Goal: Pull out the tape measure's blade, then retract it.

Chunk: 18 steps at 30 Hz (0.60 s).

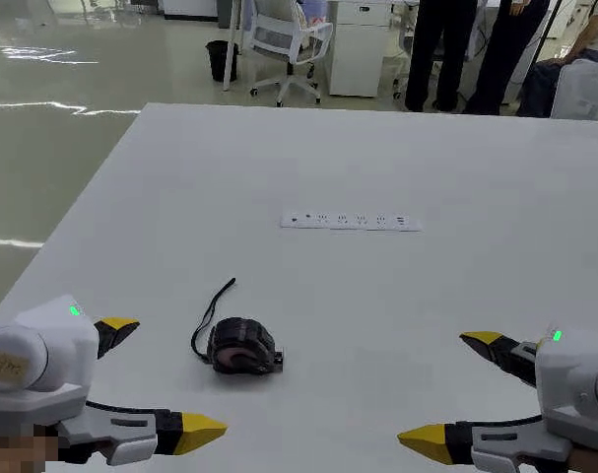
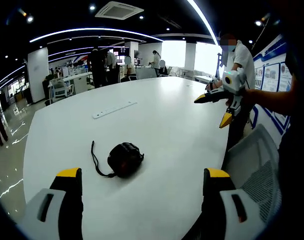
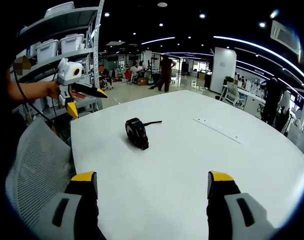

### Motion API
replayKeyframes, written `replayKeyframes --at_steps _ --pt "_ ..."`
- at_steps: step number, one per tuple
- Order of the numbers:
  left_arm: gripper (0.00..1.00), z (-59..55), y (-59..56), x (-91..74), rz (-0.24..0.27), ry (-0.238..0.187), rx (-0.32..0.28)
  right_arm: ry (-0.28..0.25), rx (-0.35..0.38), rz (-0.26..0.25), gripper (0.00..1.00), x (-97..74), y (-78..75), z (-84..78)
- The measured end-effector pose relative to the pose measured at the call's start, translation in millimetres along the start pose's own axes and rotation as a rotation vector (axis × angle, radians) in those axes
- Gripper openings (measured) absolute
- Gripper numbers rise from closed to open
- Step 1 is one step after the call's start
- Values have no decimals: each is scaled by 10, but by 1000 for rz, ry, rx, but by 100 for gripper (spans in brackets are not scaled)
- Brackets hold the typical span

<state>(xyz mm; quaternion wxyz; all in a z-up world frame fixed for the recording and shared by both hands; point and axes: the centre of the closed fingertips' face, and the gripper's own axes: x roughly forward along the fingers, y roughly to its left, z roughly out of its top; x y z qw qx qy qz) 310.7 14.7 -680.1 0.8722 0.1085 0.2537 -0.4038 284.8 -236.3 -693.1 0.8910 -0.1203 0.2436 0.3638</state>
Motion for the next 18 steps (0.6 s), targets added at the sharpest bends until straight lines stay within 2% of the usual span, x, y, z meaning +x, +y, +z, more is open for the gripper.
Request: replayKeyframes --at_steps 8,18 --pt "99 -37 -12 -43 -5 0 10 -7 22 -23 94 -125 -65 -68" --pt "99 -32 -28 -63 -13 -11 23 3 21 -28 93 -141 -85 -85"
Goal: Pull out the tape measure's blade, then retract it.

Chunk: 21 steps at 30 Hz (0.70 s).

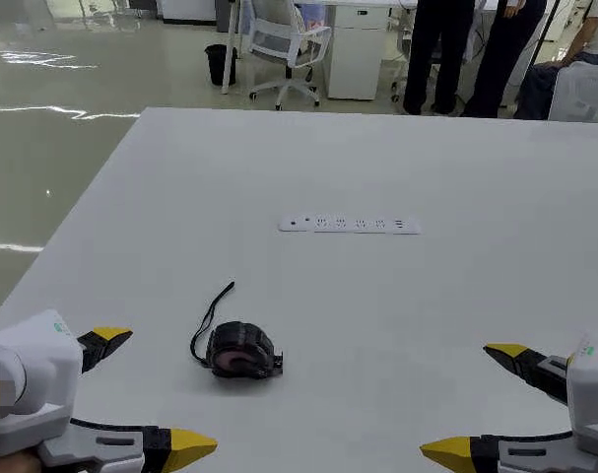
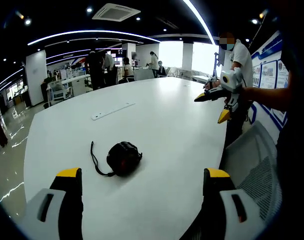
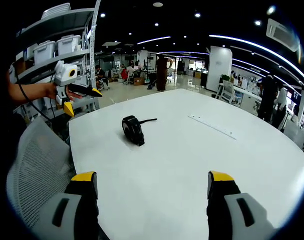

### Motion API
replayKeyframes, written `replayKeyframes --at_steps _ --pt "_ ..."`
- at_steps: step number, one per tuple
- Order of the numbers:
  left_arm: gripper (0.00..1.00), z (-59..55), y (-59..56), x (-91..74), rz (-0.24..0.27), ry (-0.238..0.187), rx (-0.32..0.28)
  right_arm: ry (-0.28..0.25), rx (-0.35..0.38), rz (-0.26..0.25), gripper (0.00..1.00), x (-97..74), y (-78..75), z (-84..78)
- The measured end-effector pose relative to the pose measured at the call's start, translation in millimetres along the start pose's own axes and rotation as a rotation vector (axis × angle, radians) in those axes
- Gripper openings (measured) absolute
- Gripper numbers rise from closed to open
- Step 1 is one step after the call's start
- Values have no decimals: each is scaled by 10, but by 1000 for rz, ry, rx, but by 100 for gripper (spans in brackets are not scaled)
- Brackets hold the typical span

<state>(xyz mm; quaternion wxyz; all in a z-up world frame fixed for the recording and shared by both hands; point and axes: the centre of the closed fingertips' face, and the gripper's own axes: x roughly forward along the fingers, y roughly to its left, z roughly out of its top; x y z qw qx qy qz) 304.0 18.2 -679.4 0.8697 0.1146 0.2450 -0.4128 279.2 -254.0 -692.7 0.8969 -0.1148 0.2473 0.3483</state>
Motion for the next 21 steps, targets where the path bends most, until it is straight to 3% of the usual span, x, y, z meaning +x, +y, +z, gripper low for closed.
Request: replayKeyframes --at_steps 21 --pt "99 -5 9 5 5 -8 5 -13 0 -1 93 12 -23 70"
